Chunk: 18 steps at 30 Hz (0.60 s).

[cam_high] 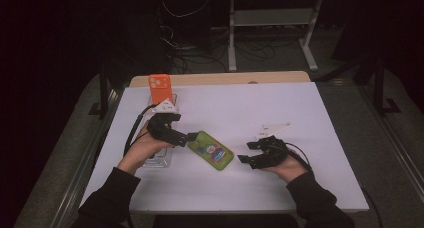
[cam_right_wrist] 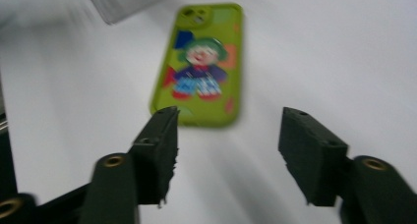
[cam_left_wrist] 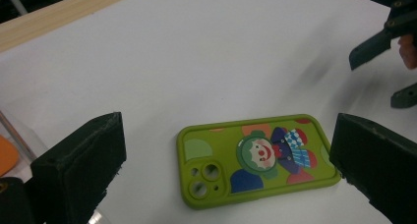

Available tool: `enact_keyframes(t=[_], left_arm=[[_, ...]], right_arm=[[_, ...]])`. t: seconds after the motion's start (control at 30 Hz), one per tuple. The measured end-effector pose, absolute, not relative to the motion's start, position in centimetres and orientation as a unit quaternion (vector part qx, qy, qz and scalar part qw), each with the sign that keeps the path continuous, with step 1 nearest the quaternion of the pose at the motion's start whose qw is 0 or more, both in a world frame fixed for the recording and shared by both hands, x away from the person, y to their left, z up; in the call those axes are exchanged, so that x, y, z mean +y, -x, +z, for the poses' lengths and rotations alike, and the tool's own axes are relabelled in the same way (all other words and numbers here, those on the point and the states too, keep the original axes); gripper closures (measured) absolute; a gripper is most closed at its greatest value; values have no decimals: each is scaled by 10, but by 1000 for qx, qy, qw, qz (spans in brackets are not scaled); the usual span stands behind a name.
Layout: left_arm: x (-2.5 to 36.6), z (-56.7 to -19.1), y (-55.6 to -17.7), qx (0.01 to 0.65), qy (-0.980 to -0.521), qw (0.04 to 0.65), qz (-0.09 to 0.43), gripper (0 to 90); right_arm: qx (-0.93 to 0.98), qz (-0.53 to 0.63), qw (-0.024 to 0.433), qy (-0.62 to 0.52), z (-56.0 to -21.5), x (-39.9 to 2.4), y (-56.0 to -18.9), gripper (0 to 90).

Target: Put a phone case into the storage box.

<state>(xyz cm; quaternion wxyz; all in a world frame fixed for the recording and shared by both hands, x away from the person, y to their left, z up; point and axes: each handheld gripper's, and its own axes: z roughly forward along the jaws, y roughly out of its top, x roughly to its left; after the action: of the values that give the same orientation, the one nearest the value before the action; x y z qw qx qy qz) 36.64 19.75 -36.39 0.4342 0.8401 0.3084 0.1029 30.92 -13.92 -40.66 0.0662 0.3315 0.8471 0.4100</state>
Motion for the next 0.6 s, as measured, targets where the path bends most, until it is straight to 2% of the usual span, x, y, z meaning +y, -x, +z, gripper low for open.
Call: enact_keyframes(t=[0.2,0.33,0.4,0.6], left_arm=[[196,-364,-365,302,-840,441,97,0],[195,-363,-364,301,-839,444,92,0],[195,-363,-364,295,-841,444,93,0],[195,-363,-363,294,-840,447,91,0]], right_arm=[[834,415,94,-350,-412,-170,-301,120],[830,410,111,-361,-419,-182,-298,32],[829,407,112,-367,-421,-186,-297,3],[825,408,108,-375,-424,-193,-296,0]])
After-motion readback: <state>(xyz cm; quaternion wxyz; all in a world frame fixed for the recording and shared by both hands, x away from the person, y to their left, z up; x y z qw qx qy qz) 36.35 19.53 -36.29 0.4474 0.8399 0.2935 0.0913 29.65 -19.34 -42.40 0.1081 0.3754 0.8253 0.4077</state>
